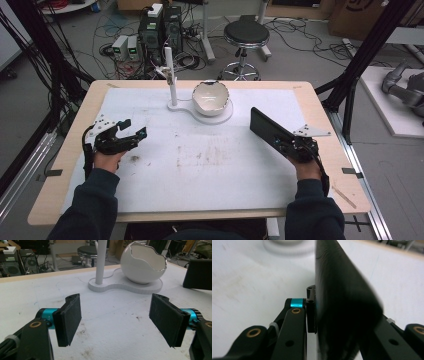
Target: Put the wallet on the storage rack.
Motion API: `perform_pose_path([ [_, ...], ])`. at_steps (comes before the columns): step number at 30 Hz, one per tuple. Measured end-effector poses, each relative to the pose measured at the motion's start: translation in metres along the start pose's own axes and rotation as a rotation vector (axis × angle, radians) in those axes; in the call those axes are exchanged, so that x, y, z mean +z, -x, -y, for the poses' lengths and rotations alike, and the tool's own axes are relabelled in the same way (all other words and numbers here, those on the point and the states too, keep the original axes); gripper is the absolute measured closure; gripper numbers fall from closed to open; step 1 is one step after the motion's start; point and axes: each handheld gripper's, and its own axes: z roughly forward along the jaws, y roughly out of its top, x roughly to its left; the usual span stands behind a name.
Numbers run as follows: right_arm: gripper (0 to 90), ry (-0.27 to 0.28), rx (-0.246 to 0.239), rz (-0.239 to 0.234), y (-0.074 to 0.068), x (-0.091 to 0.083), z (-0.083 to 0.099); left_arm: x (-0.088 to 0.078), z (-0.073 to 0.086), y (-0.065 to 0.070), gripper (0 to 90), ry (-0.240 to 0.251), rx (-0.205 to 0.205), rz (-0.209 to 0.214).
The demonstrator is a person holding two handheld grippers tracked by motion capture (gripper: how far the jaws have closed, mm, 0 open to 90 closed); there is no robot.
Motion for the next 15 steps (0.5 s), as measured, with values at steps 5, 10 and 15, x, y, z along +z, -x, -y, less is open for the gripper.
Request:
perform_pose_path([
  [5, 72.4, 0.114, -0.006, -0.001, -0.003, -0.012, -0.012, 0.0, 0.0, 0.0, 25.8, -0.002, 0.001, 0.001],
  [10, 71.3, 0.173, 0.0, -0.005, -0.005, -0.016, -0.018, 0.001, 0.0, 0.0, 25.8, -0.006, 0.0, 0.001],
  [15, 70.3, 0.173, -0.016, -0.004, -0.005, -0.006, -0.018, 0.001, 0.001, 0.001, 25.7, -0.012, 0.004, 0.003],
])
